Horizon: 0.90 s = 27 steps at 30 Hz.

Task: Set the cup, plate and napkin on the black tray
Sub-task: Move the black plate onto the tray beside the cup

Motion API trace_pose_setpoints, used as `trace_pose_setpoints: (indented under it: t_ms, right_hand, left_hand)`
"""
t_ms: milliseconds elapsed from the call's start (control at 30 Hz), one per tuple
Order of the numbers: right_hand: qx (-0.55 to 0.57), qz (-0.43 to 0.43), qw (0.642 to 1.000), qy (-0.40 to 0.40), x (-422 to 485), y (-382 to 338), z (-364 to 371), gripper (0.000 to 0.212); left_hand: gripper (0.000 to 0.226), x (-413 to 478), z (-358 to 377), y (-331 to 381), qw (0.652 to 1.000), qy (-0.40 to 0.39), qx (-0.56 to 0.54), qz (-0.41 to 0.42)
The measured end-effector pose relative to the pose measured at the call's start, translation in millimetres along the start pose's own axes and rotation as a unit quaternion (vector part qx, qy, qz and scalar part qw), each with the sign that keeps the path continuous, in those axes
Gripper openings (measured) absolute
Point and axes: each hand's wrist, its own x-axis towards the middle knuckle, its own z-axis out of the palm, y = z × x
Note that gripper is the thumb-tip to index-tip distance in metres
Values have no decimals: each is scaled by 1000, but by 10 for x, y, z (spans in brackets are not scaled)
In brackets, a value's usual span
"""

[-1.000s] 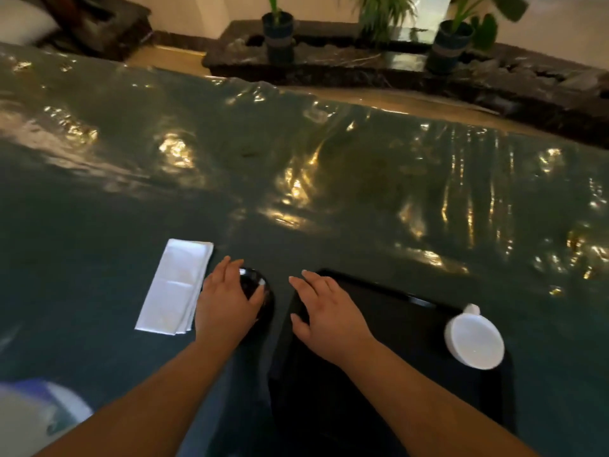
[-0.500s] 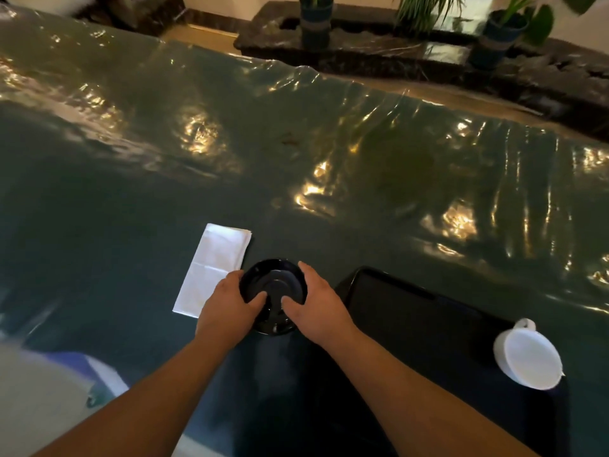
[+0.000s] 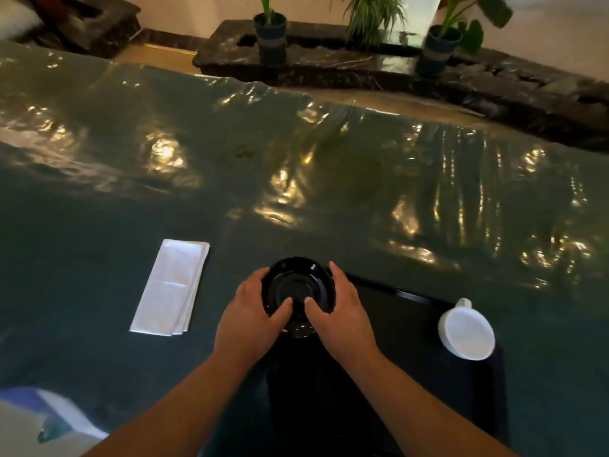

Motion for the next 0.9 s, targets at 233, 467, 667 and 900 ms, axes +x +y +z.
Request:
trace_pose_setpoints:
  t_ms: [233, 467, 667, 900]
  right_hand:
    - [-10, 40, 998, 54, -302, 631, -583, 76]
    - [-53, 54, 996, 52, -499, 1045, -783, 75]
    - [-101, 20, 994, 41, -561, 1208, -834, 75]
    - [-223, -31, 974, -20, -712, 1342, -859, 89]
  left_hand:
    - [74, -223, 522, 367, 993, -93, 35, 58]
    - [74, -328, 848, 522, 982, -142, 61, 109]
    - [78, -402, 988, 518, 966, -177, 84, 171]
    - [109, -481, 1013, 386, 950, -198, 172, 171]
